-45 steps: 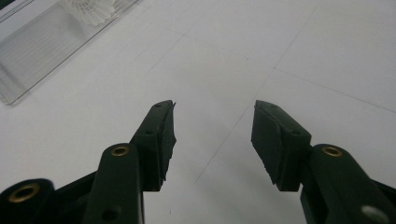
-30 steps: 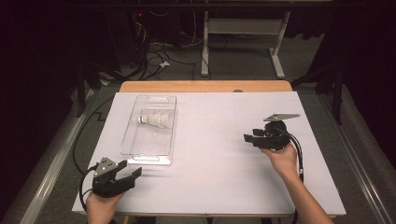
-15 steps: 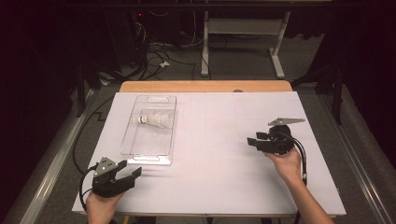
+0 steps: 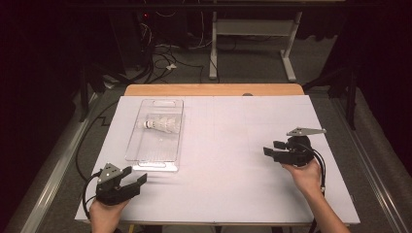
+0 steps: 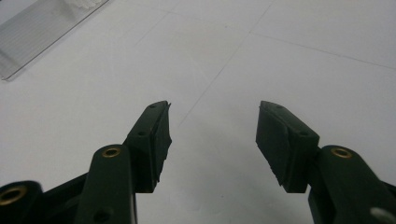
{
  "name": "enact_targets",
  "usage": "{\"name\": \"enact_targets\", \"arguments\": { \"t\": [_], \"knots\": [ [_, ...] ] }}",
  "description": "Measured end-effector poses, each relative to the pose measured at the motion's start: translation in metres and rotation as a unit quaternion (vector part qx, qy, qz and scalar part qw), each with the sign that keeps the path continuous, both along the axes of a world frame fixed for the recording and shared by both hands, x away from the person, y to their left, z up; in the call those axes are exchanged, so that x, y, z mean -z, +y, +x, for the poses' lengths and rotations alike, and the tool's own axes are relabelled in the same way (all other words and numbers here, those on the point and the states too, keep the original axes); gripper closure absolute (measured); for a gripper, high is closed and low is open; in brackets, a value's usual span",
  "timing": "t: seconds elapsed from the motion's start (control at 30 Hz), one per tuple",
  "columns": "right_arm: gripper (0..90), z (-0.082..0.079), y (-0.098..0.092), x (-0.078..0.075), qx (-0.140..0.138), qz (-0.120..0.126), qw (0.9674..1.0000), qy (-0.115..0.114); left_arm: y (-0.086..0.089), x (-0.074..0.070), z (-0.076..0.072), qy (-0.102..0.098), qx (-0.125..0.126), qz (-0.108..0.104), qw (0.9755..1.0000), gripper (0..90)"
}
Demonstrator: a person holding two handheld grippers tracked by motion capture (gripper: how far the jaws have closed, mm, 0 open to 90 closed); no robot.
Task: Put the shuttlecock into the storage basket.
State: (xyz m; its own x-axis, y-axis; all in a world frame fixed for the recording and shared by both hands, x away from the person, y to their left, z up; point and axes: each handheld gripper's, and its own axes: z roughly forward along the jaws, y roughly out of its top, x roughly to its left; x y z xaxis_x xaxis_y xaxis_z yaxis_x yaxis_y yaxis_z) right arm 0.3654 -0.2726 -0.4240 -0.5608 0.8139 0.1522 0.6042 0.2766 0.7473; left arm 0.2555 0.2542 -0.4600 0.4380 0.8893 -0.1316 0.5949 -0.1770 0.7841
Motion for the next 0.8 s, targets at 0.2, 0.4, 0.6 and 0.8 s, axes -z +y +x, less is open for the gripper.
{"name": "enact_targets", "arguments": {
  "t": [0.2,0.4,0.6,0.8],
  "knots": [
    [43.2,-0.004,-0.003,0.003,0.003,0.003,1.0,-0.006,0.0,0.0,0.0,-0.002,0.0,0.0,1.0,34.8],
    [41.3,-0.01,-0.009,0.004,0.016,0.001,0.9997,-0.016,0.0,0.0,0.0,-0.002,0.0,-0.001,1.0,34.8],
    [40.3,-0.016,-0.013,0.007,0.019,0.007,0.9996,-0.018,0.0,0.0,-0.001,-0.003,-0.002,-0.002,1.0,34.8],
    [40.1,-0.021,-0.017,0.011,0.021,0.01,0.9996,-0.014,0.0,0.0,-0.001,-0.004,-0.002,-0.002,1.0,34.8]
  ]
}}
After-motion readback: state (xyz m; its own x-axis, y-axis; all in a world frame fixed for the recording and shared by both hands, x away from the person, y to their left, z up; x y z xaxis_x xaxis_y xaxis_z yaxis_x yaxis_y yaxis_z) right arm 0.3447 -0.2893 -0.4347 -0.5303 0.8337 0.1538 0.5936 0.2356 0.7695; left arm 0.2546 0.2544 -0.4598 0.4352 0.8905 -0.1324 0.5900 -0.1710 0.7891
